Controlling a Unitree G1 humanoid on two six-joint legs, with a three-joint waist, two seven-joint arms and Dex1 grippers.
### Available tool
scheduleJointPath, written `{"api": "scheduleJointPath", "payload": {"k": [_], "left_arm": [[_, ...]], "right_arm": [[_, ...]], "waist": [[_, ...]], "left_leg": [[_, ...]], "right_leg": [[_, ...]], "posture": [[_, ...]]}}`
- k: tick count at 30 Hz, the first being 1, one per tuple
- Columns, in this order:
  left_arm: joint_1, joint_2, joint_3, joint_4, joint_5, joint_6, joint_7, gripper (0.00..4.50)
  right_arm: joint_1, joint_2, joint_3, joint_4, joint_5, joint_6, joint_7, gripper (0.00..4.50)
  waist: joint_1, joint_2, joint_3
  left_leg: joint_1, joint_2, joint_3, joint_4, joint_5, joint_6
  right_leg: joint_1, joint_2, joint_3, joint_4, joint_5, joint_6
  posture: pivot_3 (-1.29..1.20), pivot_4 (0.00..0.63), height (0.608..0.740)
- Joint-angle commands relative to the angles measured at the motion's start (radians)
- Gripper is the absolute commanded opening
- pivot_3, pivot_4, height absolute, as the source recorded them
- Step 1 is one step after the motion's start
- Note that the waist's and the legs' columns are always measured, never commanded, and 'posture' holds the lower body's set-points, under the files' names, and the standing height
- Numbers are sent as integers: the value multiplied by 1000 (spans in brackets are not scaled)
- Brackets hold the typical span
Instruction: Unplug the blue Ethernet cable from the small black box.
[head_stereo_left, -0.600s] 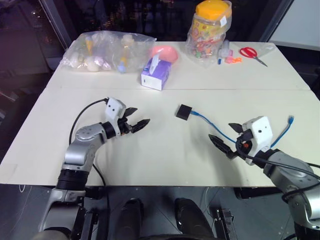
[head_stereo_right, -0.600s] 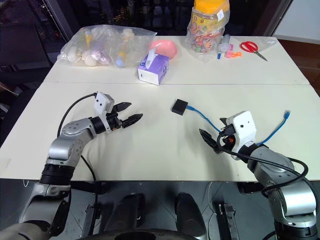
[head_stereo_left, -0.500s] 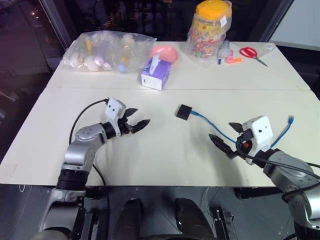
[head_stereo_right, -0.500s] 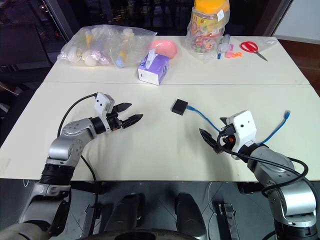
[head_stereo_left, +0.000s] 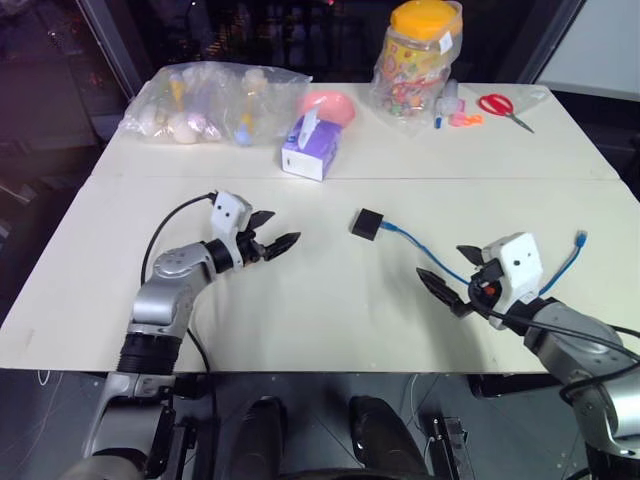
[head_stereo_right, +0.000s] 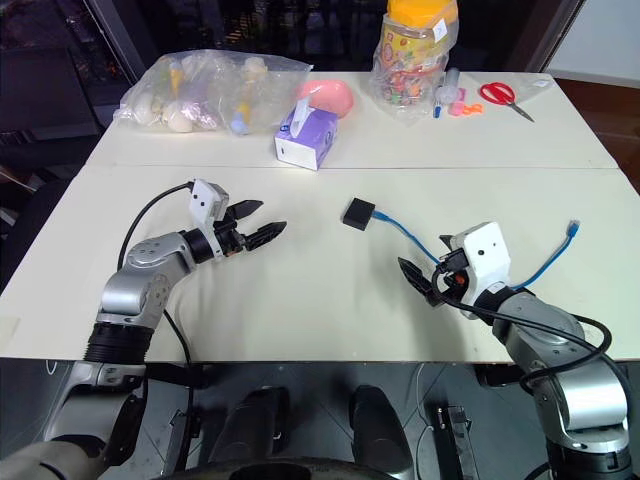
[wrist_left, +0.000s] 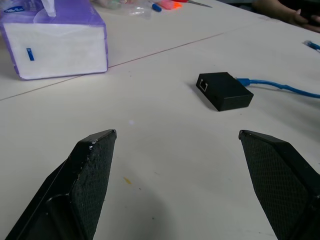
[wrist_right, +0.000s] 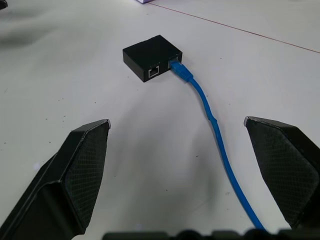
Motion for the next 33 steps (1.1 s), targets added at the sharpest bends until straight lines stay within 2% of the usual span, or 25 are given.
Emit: {"api": "scheduleJointPath", "payload": {"k": [1, 5, 8, 11, 14, 17, 25, 28, 33], "left_arm": [[-50, 12, 4, 14, -13, -18, -48, 4079], [-134, 88, -52, 84, 3, -55, -245, 4079], [-184, 118, -73, 137, 13, -72, -319, 4079], [-247, 143, -80, 182, 17, -73, -383, 4079], [-254, 131, -62, 190, 26, -91, -357, 4079], [-200, 121, -53, 137, 21, -78, -327, 4079], [-99, 132, -16, 30, 9, -45, -253, 4079], [-79, 135, -5, 18, 14, -44, -227, 4131], [-88, 116, -12, 40, 14, -50, -217, 4131]], "right_arm": [[-38, -17, -5, 13, -16, -29, 6, 4500], [-124, -49, 54, 147, -82, -94, 38, 4500], [-178, -63, 102, 259, -133, -158, 66, 4500], [-355, -53, 209, 553, -218, -296, 145, 4500], [-562, 0, 291, 858, -266, -410, 231, 4500], [-710, 52, 350, 1128, -319, -517, 309, 4500], [-934, 136, 431, 1622, -444, -691, 460, 4500], [-990, 163, 416, 1719, -458, -729, 477, 3619], [-1019, 179, 416, 1777, -484, -751, 515, 1067]], "waist": [[0, 0, 0], [-2, 0, 0], [-3, 0, 0], [-10, 0, 0], [-23, 0, 0], [-32, 0, 0], [-39, 0, 0], [-49, 0, 0], [-58, 0, 0]], "left_leg": [[0, 0, 0, 0, 0, 0], [0, 0, 0, 0, 0, 0], [0, 0, 1, 0, 0, 0], [1, 0, 1, -1, 0, 0], [0, 0, 2, 0, 0, 0], [2, 0, 1, -2, 0, 0], [2, 0, 1, -3, 0, 0], [12, 0, 1, -4, 0, 0], [15, 1, 1, -1, 0, 0]], "right_leg": [[0, 0, 0, 0, 0, 0], [0, 0, 0, 0, 0, 0], [0, 0, 0, 0, 0, -1], [0, 0, 0, 0, 0, 0], [0, 0, 1, 0, 1, 0], [0, 0, 0, 0, 3, 4], [0, 0, 0, 1, 3, 4], [9, 0, 0, 1, 2, 3], [12, 1, 1, 2, 3, 3]], "posture": [[0, 150, 739], [0, 150, 739], [0, 150, 739], [0, 150, 739], [0, 150, 739], [0, 150, 739], [0, 150, 739], [0, 150, 739], [0, 150, 739]]}}
